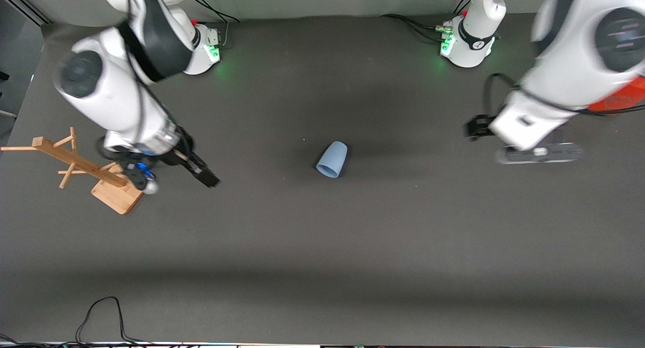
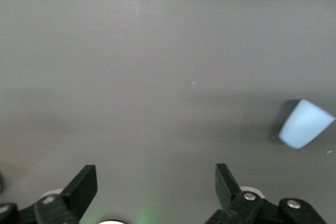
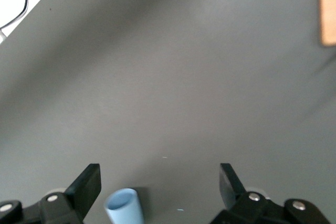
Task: Rotate and upright cup with both arms
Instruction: 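Draw the right gripper back while the left gripper reaches the cup, then grasp the rim of the lying blue cup with the left gripper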
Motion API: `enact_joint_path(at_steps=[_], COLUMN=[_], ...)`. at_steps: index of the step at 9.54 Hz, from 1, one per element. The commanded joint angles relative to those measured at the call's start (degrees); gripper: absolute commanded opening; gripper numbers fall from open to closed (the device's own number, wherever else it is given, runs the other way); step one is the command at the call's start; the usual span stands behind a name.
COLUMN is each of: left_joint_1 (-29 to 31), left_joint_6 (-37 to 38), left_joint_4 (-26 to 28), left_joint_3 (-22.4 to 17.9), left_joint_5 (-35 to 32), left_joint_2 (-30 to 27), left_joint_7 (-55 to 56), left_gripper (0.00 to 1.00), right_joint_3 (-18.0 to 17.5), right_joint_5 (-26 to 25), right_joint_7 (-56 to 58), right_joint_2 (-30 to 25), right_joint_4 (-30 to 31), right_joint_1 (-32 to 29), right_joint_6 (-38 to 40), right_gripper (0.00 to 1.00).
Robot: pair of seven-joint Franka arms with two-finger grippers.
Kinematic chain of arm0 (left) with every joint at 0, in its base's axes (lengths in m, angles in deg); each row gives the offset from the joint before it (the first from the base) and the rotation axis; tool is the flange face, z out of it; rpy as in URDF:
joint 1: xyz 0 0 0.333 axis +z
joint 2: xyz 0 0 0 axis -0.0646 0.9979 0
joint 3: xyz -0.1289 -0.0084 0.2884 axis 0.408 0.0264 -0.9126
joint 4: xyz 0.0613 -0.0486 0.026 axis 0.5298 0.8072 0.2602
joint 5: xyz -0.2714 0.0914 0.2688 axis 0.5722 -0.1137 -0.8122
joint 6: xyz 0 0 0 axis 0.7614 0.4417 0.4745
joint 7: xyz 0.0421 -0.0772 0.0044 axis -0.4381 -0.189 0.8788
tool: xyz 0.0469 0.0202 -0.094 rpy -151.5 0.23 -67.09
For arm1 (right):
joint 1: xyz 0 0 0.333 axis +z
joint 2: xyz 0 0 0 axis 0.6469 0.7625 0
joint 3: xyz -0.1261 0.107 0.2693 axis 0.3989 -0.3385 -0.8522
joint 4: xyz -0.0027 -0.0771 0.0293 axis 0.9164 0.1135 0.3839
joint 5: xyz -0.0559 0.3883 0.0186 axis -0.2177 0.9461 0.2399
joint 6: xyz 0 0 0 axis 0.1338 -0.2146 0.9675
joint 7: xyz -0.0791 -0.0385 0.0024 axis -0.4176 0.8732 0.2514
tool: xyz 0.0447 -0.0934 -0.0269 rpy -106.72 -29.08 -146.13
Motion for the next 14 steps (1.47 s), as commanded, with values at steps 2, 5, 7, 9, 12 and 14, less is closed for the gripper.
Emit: enact_joint_path(at_steps=[2,5,7,9,12,14], left_joint_1=[-5.33,-12.97,-17.02,-18.18,-18.62,-19.06], left_joint_6=[-0.19,-9.48,-13.98,-12.34,-10.92,-8.65], left_joint_4=[-20.07,-26.45,-28.55,-28.74,-28.22,-28.22], left_joint_3=[5.44,5.36,4.92,4.57,4.57,4.74], left_joint_5=[-0.17,-0.26,-0.61,-1.14,-1.14,-1.05], left_joint_2=[21.08,33.25,39.40,43.11,45.57,46.81], left_joint_7=[25.95,45.39,54.47,53.91,52.84,52.32], left_gripper=[1.00,1.00,1.00,1.00,1.00,0.99], right_joint_3=[4.74,12.56,15.47,16.36,17.51,17.42], right_joint_5=[1.27,1.36,1.36,1.27,1.36,0.84], right_joint_7=[20.62,39.79,41.16,43.01,43.27,43.45], right_joint_2=[-7.89,-10.46,-11.78,-13.09,-13.36,-13.98], right_joint_4=[2.30,2.12,2.04,2.29,3.08,3.44], right_joint_1=[-1.81,-2.51,-2.51,-2.51,-2.16,-2.07], right_joint_6=[4.57,8.08,13.34,15.65,16.61,17.06], right_gripper=[1.00,1.00,1.00,1.00,1.00,1.00])
